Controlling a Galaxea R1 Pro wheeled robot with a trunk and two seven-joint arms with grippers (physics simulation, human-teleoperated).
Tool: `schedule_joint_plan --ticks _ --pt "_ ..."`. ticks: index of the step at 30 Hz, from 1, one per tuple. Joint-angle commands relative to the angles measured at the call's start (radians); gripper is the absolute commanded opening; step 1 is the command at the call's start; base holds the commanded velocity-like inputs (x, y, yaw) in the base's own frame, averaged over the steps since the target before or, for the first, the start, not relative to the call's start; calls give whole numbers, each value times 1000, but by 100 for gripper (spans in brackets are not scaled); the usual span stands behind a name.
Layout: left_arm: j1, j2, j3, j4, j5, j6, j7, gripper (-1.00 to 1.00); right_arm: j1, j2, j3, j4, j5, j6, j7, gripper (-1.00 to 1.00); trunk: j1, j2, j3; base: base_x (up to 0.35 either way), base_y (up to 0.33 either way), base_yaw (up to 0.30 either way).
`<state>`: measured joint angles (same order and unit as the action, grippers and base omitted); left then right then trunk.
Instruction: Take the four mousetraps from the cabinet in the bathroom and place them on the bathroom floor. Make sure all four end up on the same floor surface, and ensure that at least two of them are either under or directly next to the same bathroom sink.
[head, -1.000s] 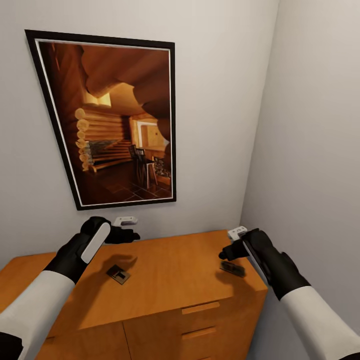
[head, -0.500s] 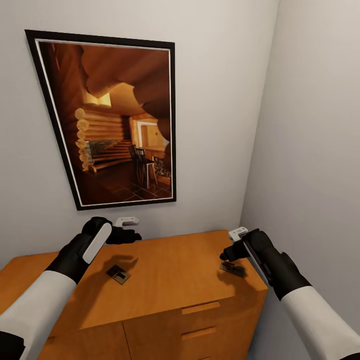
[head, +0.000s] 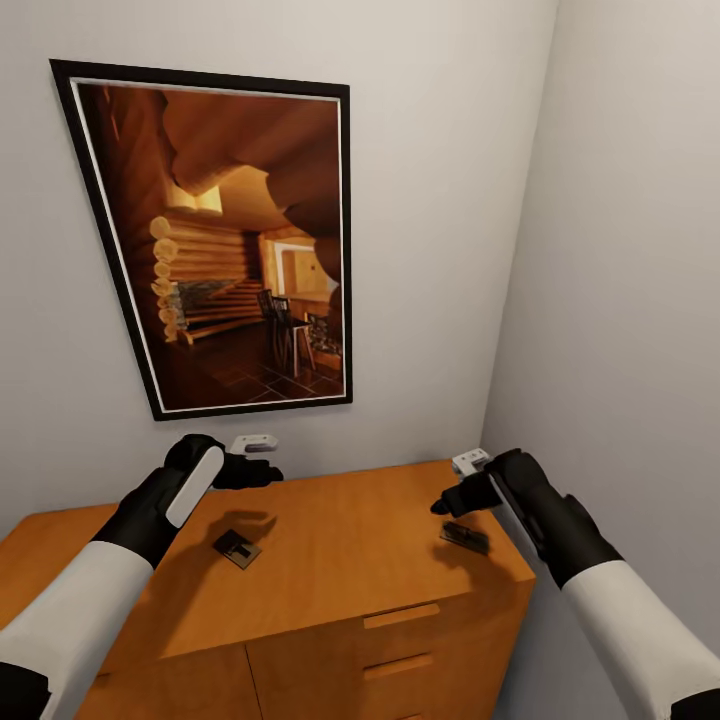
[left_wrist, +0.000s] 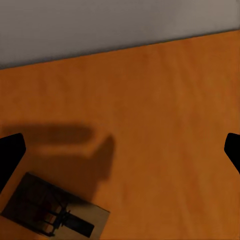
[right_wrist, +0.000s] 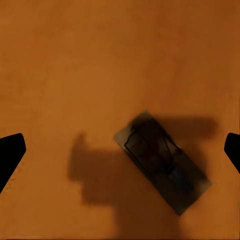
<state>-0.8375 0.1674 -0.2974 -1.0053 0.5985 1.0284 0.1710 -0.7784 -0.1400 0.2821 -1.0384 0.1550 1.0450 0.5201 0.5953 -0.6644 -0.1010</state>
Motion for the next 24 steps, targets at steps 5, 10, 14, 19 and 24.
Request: schedule_joint_plan --ticks 5,10,14,19,24 --pt "-2 0 -4 -1 11 1 10 100 -5 -1 5 2 14 2 46 100 0 -2 -2 4 -10 0" --pt "-2 0 -5 5 13 0 9 100 -5 -1 6 3 16 2 54 100 0 -2 -2 59 -166 0" --pt "-2 -1 -5 15 14 -10 9 100 -5 -1 6 2 19 2 56 100 0 -2 -2 67 -192 0" --pt "-2 -2 -5 27 17 -78 9 100 -5 -1 3 -1 22 2 57 100 0 -2 -2 21 -60 0" --pt "-2 -10 -12 70 16 -118 9 100 -5 -1 2 -1 23 2 56 100 0 -2 -2 4 -10 0"
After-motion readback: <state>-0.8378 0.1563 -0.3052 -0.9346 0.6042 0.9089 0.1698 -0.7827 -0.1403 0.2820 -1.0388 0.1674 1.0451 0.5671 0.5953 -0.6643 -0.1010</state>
